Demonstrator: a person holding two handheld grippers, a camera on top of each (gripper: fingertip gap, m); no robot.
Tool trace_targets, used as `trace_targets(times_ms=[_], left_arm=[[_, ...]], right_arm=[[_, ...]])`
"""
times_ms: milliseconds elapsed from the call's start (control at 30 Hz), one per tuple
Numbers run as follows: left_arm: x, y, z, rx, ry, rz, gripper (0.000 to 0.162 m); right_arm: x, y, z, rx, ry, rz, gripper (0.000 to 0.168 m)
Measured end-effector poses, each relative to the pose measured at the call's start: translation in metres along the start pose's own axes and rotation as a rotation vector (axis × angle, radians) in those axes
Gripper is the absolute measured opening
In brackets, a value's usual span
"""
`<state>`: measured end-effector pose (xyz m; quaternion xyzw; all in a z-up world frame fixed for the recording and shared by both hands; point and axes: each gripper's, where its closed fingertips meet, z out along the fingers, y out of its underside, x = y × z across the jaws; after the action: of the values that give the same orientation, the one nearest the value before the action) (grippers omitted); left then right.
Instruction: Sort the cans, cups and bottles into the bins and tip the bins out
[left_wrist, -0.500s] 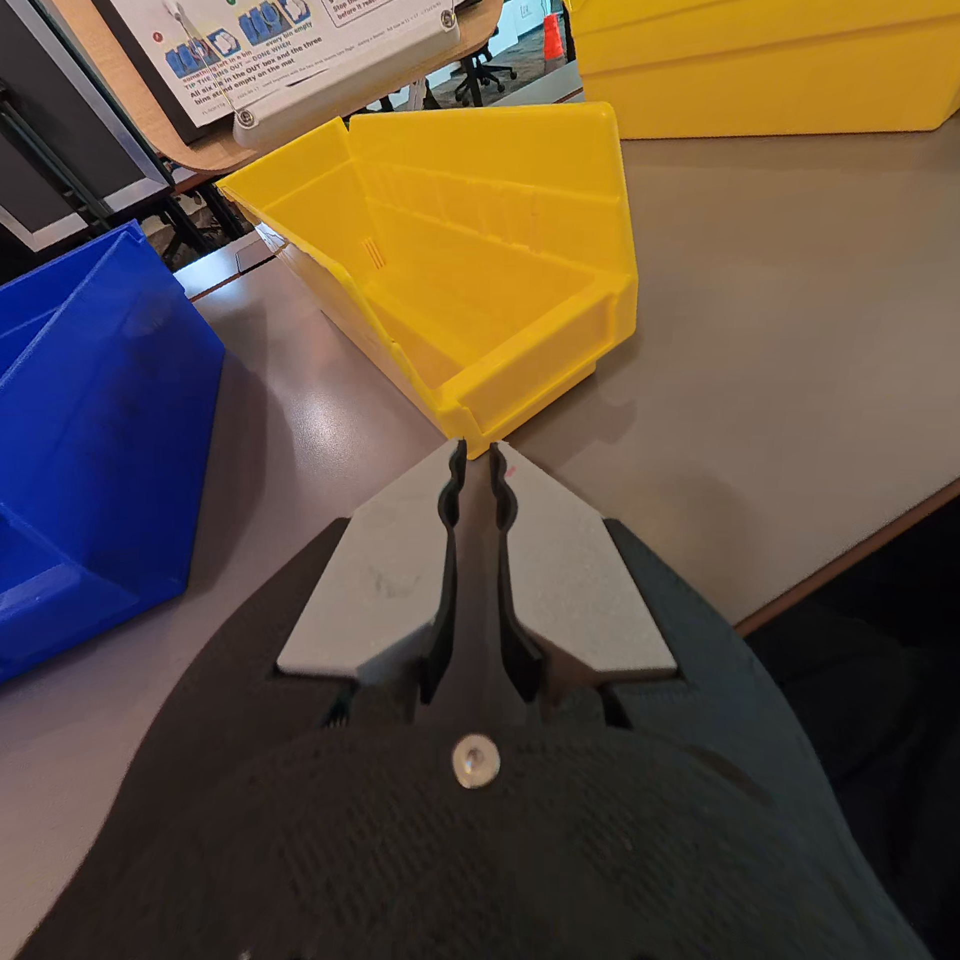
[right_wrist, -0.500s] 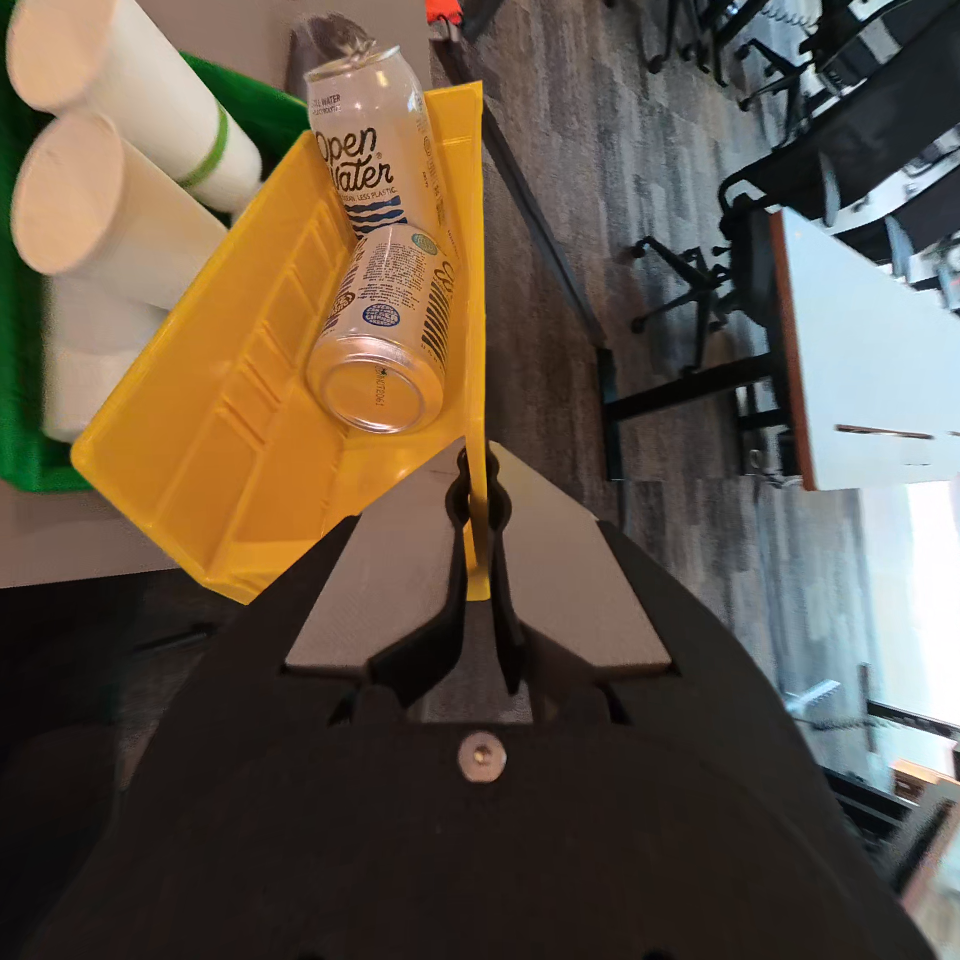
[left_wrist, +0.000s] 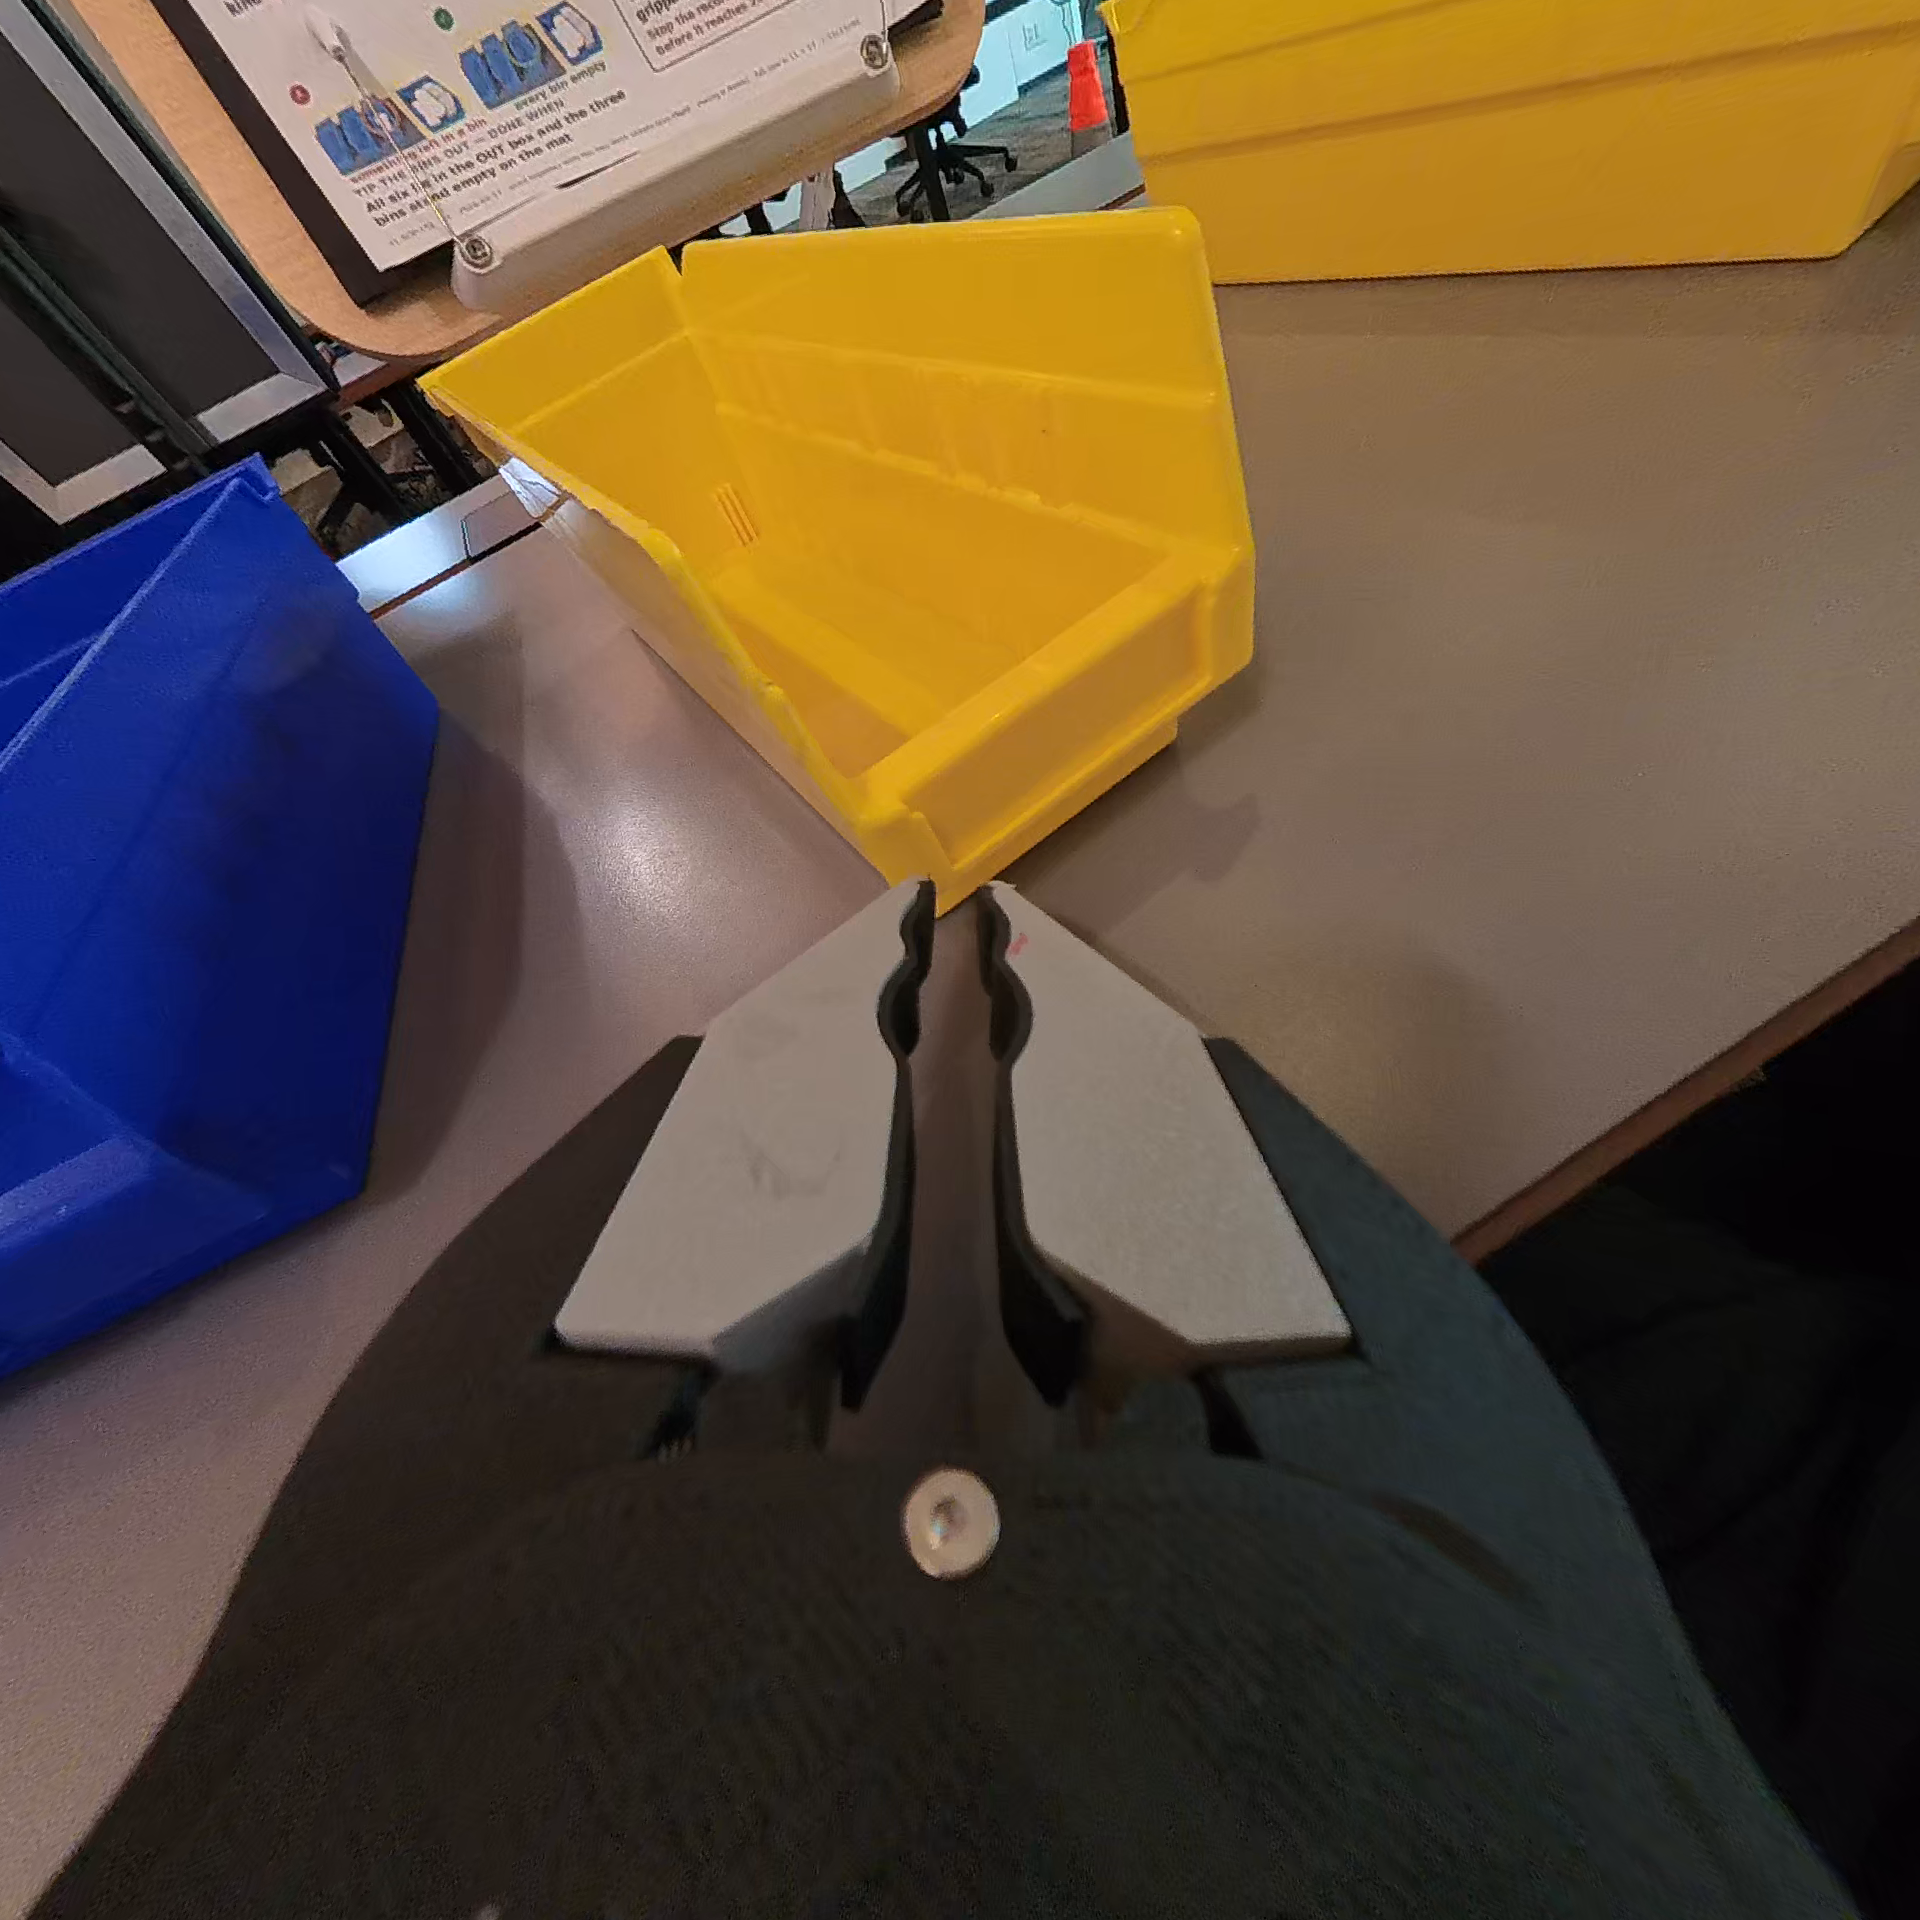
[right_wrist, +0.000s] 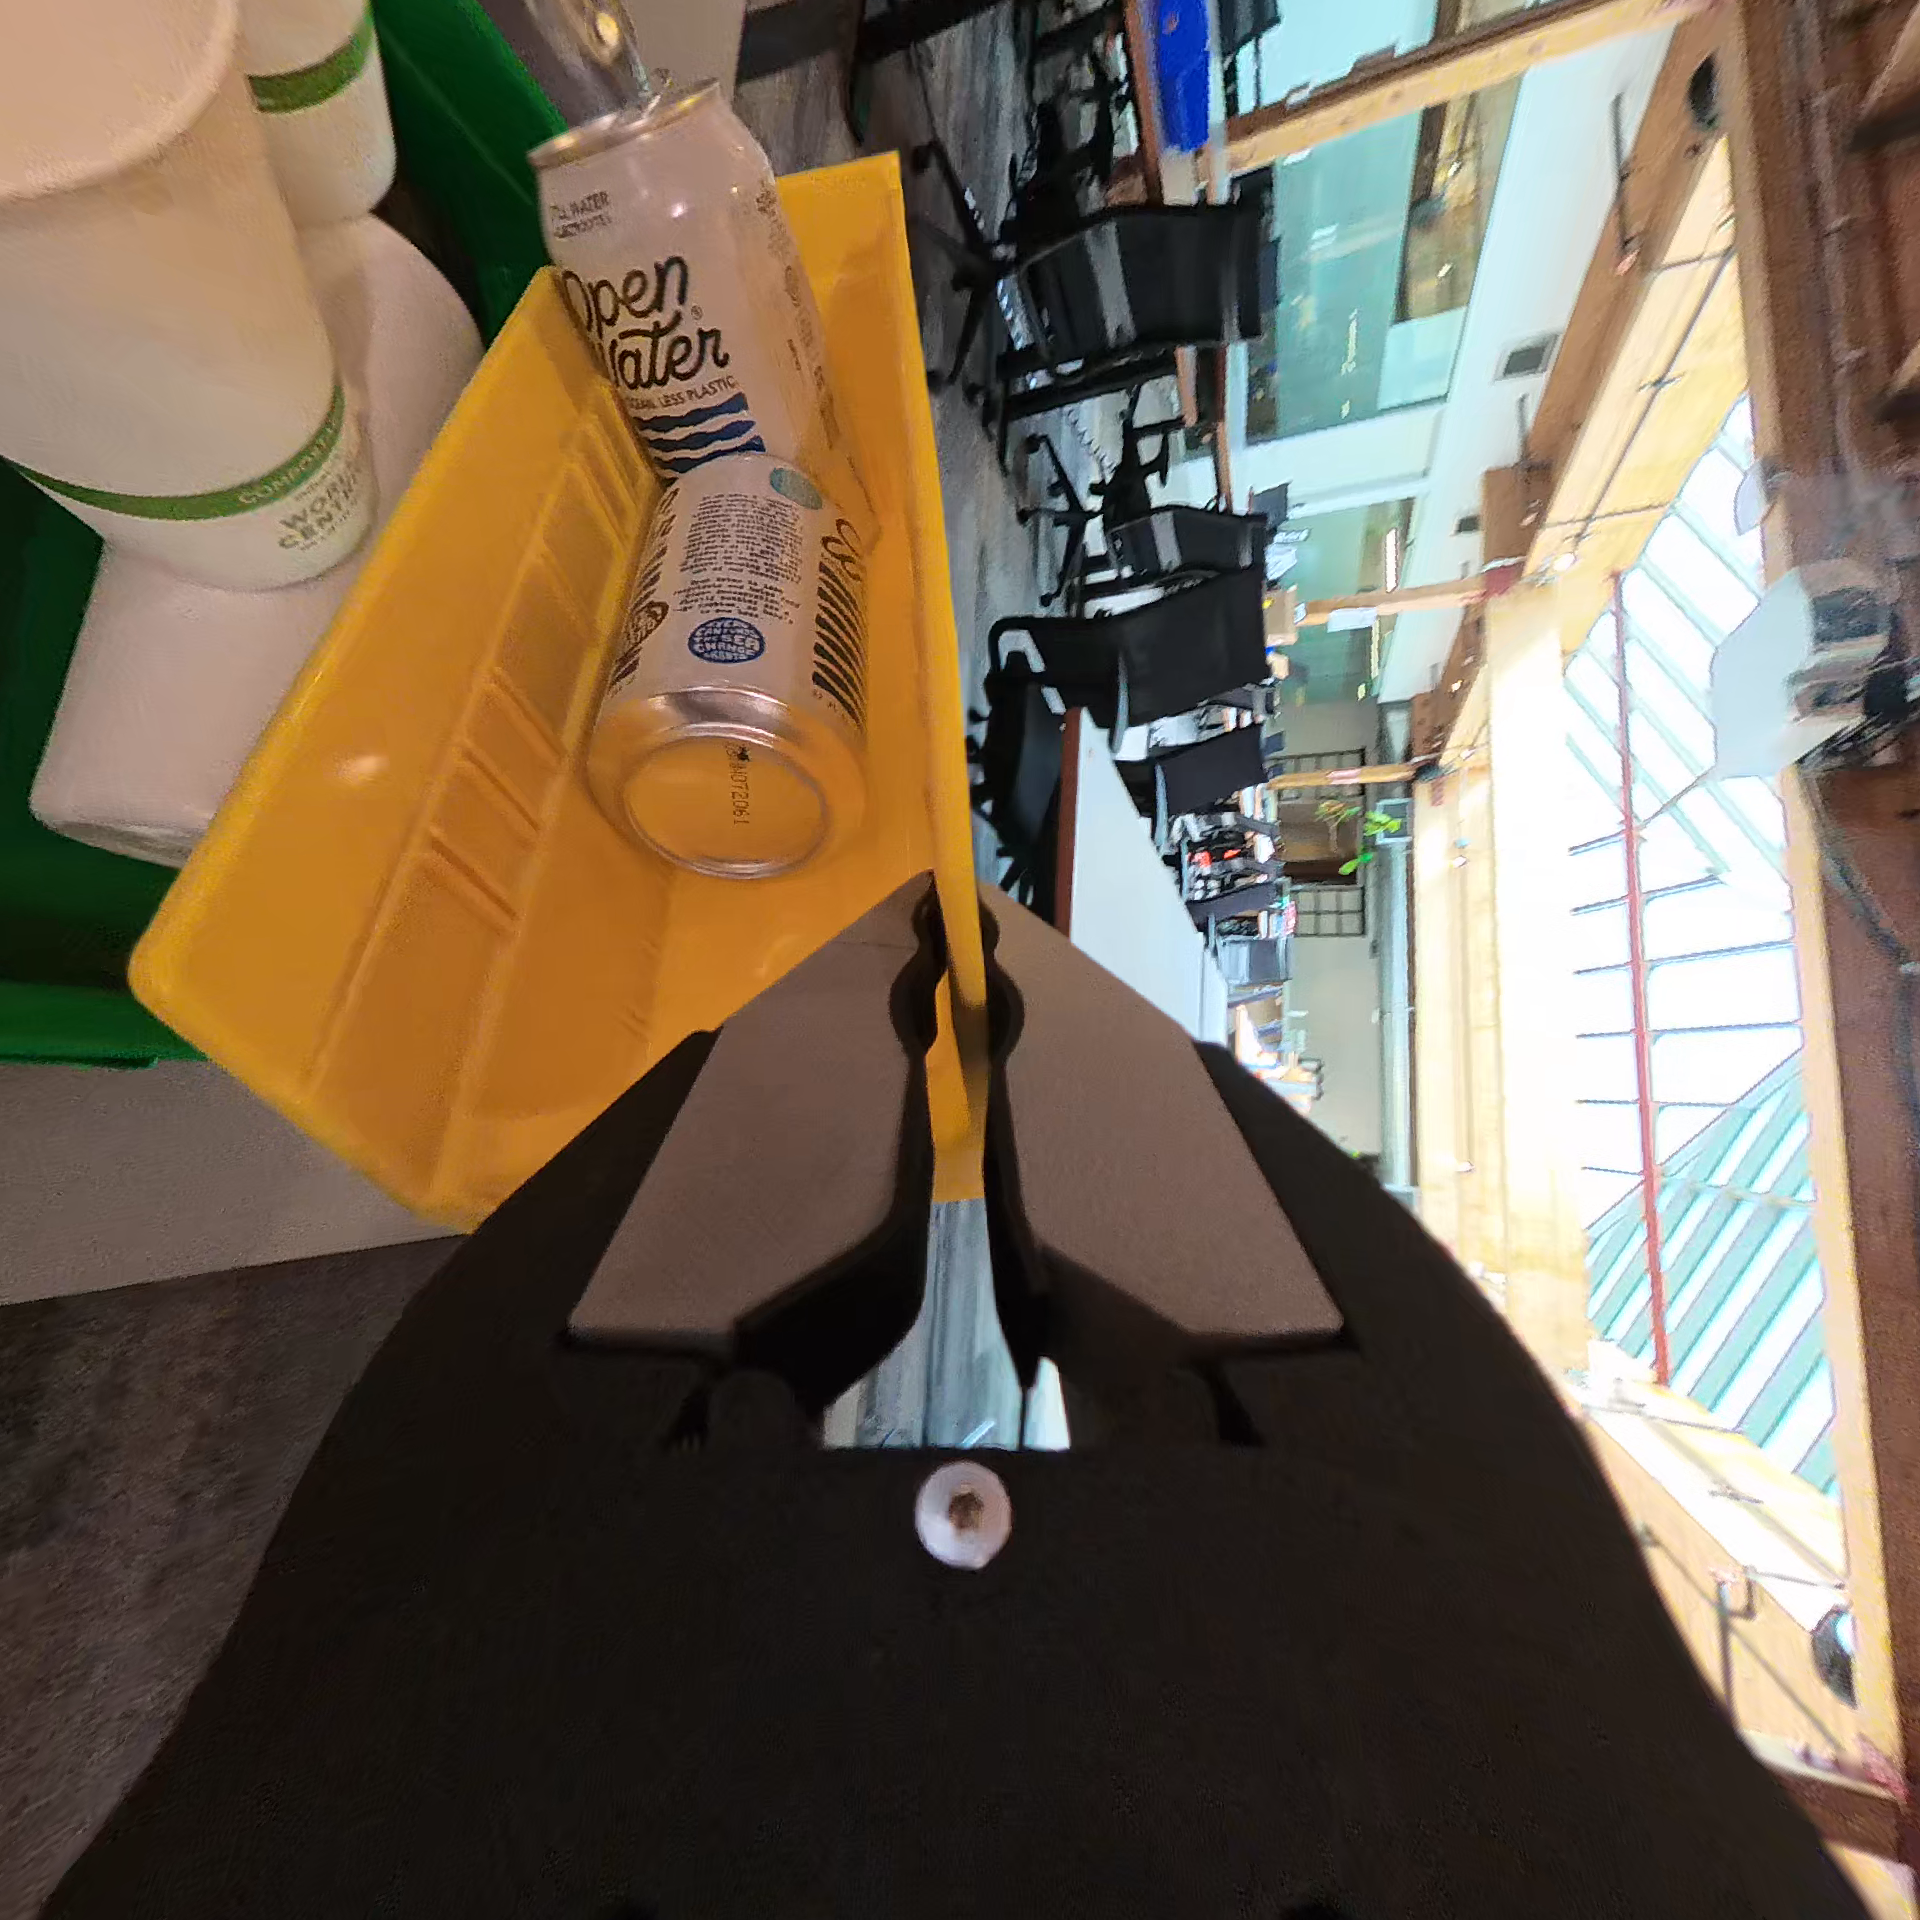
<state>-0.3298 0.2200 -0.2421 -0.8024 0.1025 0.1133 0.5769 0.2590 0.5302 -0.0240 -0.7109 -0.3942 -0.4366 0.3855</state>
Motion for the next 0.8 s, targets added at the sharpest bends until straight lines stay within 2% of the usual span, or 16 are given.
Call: trace_targets(times_ms=[433, 800], left_arm=[[0.001, 0.000, 0.000, -0.002, -0.004, 0.011, 0.005], [0.000, 0.001, 0.001, -0.007, -0.010, 0.009, 0.005]], right_arm=[[-0.030, -0.013, 0.009, 0.132, 0.279, -0.299, 0.000], [-0.018, 0.000, 0.007, 0.191, 0.417, -0.508, 0.000]])
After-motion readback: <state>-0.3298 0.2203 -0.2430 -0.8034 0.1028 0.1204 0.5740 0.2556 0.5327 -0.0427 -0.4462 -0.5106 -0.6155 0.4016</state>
